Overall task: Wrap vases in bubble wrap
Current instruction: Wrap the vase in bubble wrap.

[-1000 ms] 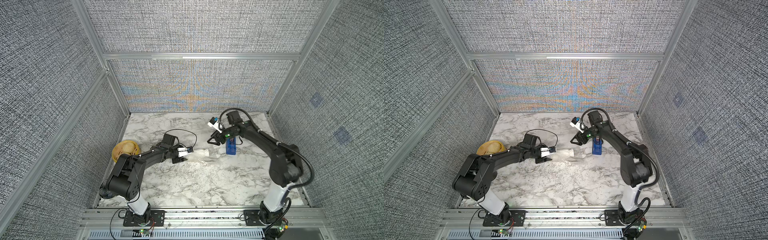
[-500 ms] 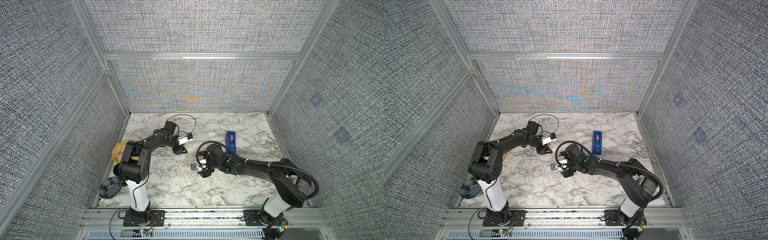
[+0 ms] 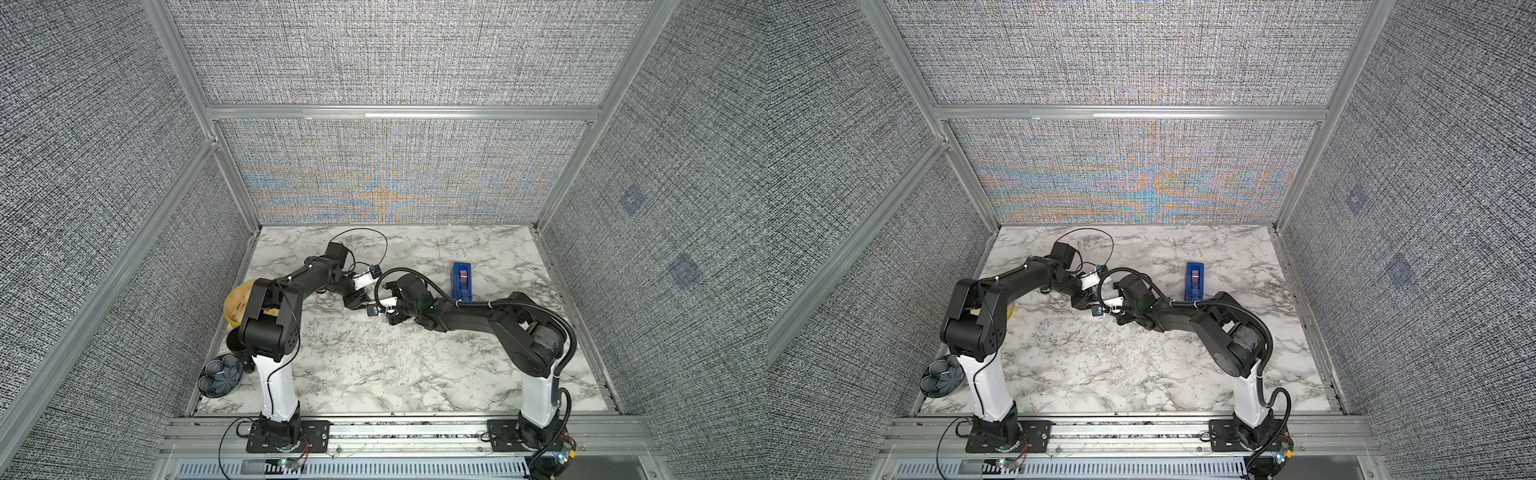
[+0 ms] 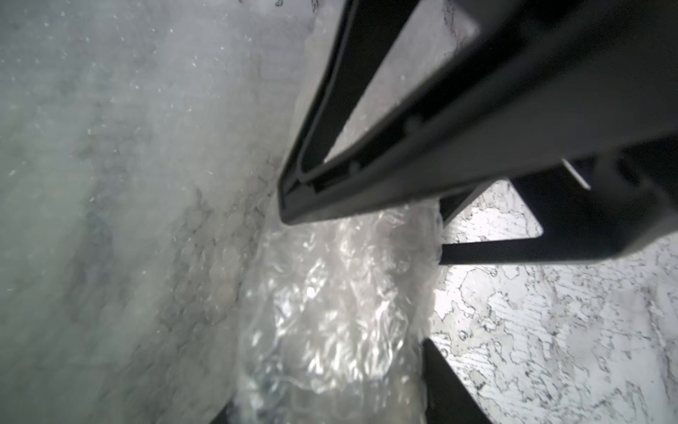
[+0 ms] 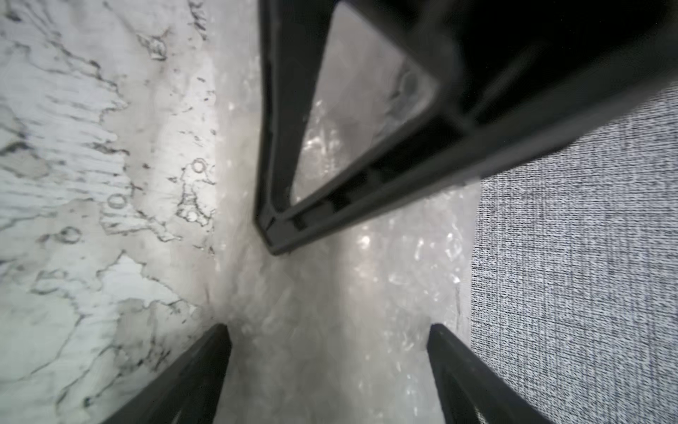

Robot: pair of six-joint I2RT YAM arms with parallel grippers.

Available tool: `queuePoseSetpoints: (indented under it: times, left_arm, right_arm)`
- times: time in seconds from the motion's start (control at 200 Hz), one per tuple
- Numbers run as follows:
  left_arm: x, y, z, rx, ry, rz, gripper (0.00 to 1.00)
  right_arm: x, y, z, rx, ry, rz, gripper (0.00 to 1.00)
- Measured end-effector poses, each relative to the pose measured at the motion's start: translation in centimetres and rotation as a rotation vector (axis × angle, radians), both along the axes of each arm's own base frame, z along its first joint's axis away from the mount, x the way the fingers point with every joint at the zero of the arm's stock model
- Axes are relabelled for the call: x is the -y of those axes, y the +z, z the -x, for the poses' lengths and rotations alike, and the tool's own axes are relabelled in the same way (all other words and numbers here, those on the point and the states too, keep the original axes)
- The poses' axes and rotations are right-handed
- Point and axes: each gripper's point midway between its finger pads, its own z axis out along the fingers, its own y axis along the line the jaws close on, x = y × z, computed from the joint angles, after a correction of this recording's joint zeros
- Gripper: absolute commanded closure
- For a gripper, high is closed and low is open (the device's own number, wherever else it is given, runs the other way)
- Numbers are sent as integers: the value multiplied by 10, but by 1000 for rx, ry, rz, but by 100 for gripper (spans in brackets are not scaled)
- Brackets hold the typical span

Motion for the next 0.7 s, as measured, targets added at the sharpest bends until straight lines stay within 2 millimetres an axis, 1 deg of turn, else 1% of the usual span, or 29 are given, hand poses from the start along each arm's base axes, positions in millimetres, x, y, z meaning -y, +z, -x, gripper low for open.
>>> queuePoseSetpoints:
  times: [0.045,0.13,0.16,0.205,0.225,0.285,0.325,0.355,0.375,0.425,0.44,0.5,0.54,0.575,0.605,0.65,0.7]
  left_arm:
    - [0,0,2,-4,-6,2,51]
    - [-1,0,4,-8,-15,6,50]
    - [-1,0,3,-7,-13,6,49]
    - [-3,1,0,0,-6,8,45]
    - [-4,1,-1,4,1,10,44]
    - [-12,5,-7,-11,58,23,38]
    - [-20,13,-15,-29,123,38,37]
    - [-30,24,-24,-31,181,51,37]
    - [-38,34,-33,-20,225,64,36]
    - [-61,65,-53,33,318,118,36]
    - [-70,77,-58,59,346,141,36]
    - [-96,115,-64,132,422,218,37]
    - [-110,139,-61,177,462,272,37]
    - [-116,155,-56,219,475,309,36]
    - [-119,169,-46,258,481,338,36]
    - [-116,182,-29,301,464,374,36]
    - [-106,192,-7,349,413,418,36]
  right_arm:
    - [0,-8,0,-16,4,13,13]
    - [-3,-10,-8,-15,21,8,20]
    - [-5,-11,-10,-21,28,9,25]
    - [-8,-13,-11,-35,35,16,37]
    - [-9,-14,-12,-45,36,20,42]
    - [-12,-15,-13,-70,48,25,51]
    - [-11,-13,-15,-98,37,22,54]
    - [-9,-14,-15,-120,36,30,55]
    - [-8,-14,-15,-134,34,34,58]
    - [-5,-13,-13,-196,28,43,59]
    - [-4,-14,-12,-220,24,49,59]
    - [0,-12,-5,-327,10,60,59]
    - [4,-12,3,-416,-1,70,58]
    - [8,-11,13,-508,-14,79,58]
    - [10,-9,24,-598,-25,86,58]
    - [14,-7,42,-759,-52,93,57]
    - [16,-6,62,-941,-86,83,57]
